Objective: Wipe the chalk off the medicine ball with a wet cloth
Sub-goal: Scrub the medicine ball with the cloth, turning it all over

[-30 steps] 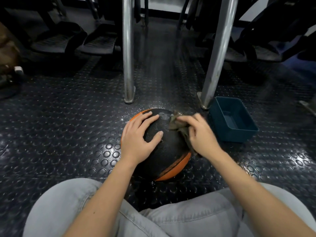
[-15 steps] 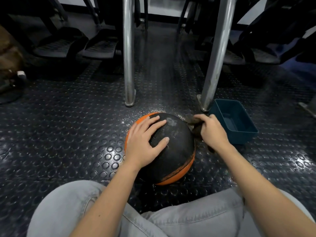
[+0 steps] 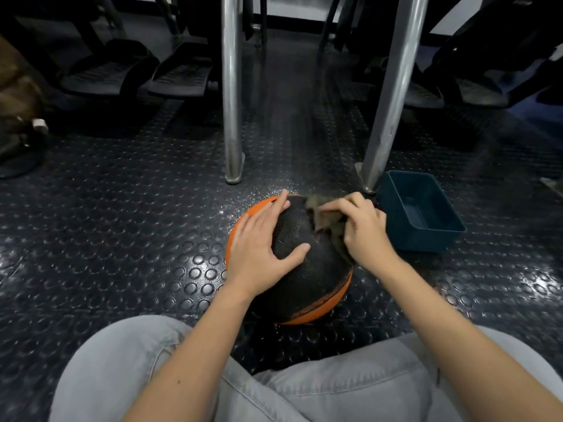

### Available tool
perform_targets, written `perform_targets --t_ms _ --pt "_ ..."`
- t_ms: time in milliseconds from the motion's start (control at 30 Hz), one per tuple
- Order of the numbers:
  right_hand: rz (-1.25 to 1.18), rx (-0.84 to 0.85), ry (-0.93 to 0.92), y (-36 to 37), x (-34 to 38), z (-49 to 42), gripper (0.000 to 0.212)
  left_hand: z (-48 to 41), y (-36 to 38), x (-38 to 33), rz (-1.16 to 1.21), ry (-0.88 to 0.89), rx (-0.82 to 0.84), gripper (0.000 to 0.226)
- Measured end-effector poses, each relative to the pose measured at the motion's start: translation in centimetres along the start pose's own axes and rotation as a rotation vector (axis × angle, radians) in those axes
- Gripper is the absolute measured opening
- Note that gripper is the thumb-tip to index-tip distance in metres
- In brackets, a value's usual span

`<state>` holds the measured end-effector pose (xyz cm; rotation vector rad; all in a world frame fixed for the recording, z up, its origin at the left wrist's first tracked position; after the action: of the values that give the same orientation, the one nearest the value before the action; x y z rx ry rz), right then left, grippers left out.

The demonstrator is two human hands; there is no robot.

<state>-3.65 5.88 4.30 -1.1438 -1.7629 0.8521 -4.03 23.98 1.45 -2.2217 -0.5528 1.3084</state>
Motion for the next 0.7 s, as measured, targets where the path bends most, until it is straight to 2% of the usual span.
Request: perform_targets --t_ms 67,100,133,200,267,367,433,533,600,700 --pt "0.106 0.088 0.145 0.3 -2.7 -0.8 0.045 0.0 0.0 -0.2 0.009 -0.003 0.002 0.084" --pt "0.1 0.063 0.196 -0.2 -3.5 -0.8 0.046 0.0 0.1 -0.2 0.007 -0.004 0.01 0.084" --pt "0.04 -0.015 0.19 -1.1 -3.4 -0.9 0.047 0.1 0.2 -0.2 0.011 -0.001 0.004 0.085" --pt "-0.146 -0.132 0.038 -1.8 -1.0 -0.6 0.051 0.3 0.4 0.1 0.016 -0.012 -0.019 0.088" --pt "-0.134 -0.053 -0.048 -0.7 0.8 0.1 0.05 -0.1 0.5 0.3 -0.001 -0.025 -0.02 0.088" --pt "-0.017 0.076 0.113 0.0 -2.1 -1.3 0.049 -0.4 0.5 0.4 -0.022 -0.023 0.007 0.08" --pt "-0.048 0.049 0.186 -1.2 -3.6 -1.6 0.052 -0.4 0.4 0.6 -0.029 -0.035 0.014 0.078" --pt "-0.199 -0.209 0.017 -3.2 -0.4 -1.1 0.052 -0.3 0.1 0.7 -0.029 -0.048 -0.019 0.076" --pt "-0.163 -0.162 -0.151 -1.8 1.9 -0.1 0.049 -0.5 0.1 0.7 -0.032 -0.047 -0.017 0.077" --pt "0.017 -0.068 -0.134 -0.4 -0.4 -0.7 0.048 -0.4 0.0 0.0 -0.033 -0.033 0.003 0.077"
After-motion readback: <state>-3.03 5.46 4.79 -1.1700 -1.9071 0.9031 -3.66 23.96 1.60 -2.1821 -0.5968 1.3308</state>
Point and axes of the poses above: each hand's wrist, its own z-axis away from the middle knuckle, its own y-axis out of the palm, x = y × z, the point moved 5 cm from there along -z, towards the middle knuckle, and after that the axes turned 2 degrees about -y, right-handed, at the moved point
